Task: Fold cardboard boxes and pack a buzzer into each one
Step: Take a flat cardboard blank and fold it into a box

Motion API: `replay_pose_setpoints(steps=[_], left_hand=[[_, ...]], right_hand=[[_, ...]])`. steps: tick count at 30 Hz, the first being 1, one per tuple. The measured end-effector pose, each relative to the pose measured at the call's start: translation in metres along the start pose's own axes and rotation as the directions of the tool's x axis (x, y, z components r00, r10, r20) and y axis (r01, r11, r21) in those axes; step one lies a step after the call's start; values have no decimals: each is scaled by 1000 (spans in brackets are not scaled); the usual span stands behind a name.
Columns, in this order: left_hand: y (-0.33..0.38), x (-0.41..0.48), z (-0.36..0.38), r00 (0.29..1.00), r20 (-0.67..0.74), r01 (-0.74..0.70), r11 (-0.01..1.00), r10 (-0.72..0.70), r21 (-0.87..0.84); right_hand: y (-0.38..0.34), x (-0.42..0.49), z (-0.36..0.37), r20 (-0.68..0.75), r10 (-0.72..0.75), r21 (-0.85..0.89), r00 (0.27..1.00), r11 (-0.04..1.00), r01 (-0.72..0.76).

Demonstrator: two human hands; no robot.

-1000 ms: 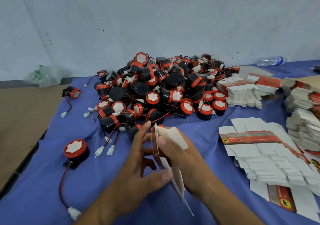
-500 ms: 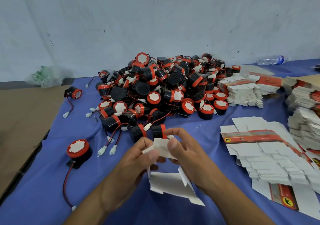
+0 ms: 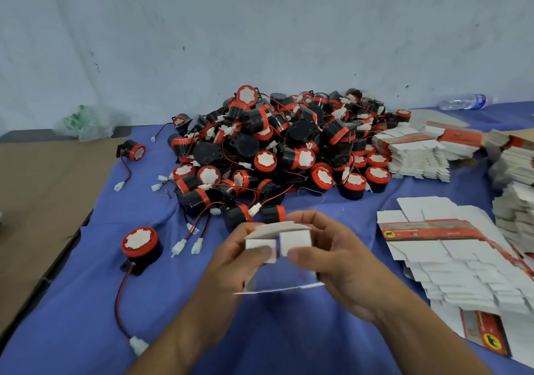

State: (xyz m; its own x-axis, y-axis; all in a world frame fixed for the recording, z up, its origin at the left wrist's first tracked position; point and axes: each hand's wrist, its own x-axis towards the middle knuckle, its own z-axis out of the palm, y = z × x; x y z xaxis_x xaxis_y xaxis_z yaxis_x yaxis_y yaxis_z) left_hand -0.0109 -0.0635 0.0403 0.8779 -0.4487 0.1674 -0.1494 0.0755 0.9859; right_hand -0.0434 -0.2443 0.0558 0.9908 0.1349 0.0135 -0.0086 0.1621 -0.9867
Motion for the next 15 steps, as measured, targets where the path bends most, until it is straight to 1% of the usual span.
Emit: replay_pose_setpoints(steps=[2, 4, 6, 8, 11, 13, 15], left_hand=[[-3, 4, 6, 1000, 28, -6, 997, 4, 72], [-2, 7, 11, 999, 49, -20, 995, 15, 94], [-3, 3, 13, 986, 121, -133, 976, 113, 171], [-1, -7, 13, 968, 151, -228, 958, 203, 175], [-4, -7, 9, 975, 15, -223, 966, 223, 133], [-8, -3, 6, 978, -29, -201, 974, 204, 101], [-9, -1, 3, 986, -61, -155, 988, 155, -4]], right_hand=[[1, 2, -2, -94, -16, 49, 995, 999, 20], [4, 4, -4, -175, 2, 76, 985, 997, 12], [7, 4, -4, -214, 8, 63, 977, 998, 6], [9, 3, 1, -221, -22, 44, 975, 998, 33], [11, 3, 13, -252, -105, -41, 962, 994, 98], [14, 4, 21, -253, -171, -151, 952, 979, 136], [19, 3, 26, -230, -209, -207, 950, 965, 162]])
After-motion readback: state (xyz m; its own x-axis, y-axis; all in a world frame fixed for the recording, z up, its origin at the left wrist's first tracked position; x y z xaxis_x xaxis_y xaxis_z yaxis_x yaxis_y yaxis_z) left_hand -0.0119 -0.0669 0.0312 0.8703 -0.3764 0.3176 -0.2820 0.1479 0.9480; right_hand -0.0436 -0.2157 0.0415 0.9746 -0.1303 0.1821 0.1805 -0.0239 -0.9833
